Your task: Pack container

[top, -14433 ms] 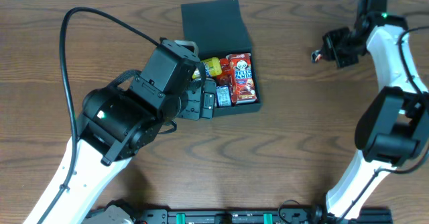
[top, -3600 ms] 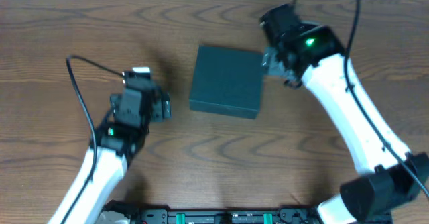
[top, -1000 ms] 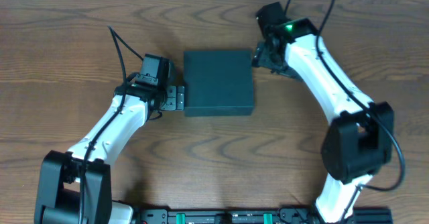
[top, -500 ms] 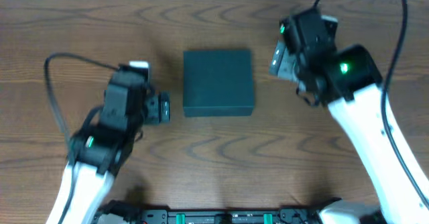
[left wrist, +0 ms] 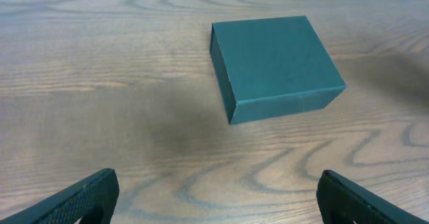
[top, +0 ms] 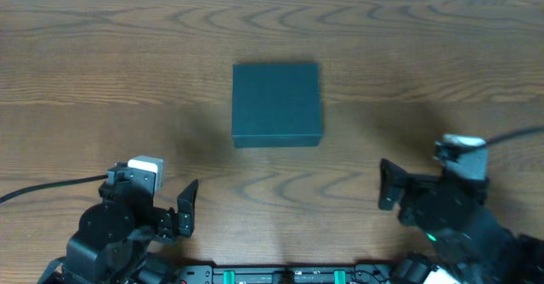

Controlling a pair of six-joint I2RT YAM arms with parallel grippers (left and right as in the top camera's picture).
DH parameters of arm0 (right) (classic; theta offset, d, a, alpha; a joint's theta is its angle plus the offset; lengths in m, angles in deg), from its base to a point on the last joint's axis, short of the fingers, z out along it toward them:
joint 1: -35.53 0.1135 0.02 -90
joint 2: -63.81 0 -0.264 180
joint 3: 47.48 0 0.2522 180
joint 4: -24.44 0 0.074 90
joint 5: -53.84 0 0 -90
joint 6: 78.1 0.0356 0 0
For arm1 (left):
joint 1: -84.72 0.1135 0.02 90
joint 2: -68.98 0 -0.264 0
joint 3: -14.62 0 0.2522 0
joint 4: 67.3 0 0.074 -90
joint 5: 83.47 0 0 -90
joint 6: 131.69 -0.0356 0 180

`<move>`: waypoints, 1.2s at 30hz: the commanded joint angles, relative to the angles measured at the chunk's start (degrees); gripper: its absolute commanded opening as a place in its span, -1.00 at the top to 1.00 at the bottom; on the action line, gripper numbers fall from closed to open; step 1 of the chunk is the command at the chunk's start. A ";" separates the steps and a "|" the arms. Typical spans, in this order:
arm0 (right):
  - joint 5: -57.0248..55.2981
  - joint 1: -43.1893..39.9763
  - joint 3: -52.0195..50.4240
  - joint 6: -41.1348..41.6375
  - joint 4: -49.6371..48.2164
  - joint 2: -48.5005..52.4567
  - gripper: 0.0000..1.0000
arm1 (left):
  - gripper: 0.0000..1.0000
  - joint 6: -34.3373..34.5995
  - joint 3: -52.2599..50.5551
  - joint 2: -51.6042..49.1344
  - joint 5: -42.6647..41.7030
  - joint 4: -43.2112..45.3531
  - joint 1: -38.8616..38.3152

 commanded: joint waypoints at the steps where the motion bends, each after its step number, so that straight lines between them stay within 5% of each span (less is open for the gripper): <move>1: -2.27 0.57 -1.09 1.20 -0.09 -2.12 -0.99 | -0.90 1.84 0.72 0.26 1.07 -0.72 -0.33; 33: -0.52 0.50 -2.29 -3.13 1.64 -2.32 -0.98 | -0.90 1.88 0.72 0.24 0.96 -9.07 -0.33; 36: -3.50 -6.23 -6.60 -4.17 -3.08 -4.15 -0.98 | -0.90 1.88 0.72 0.24 0.96 -9.09 -0.33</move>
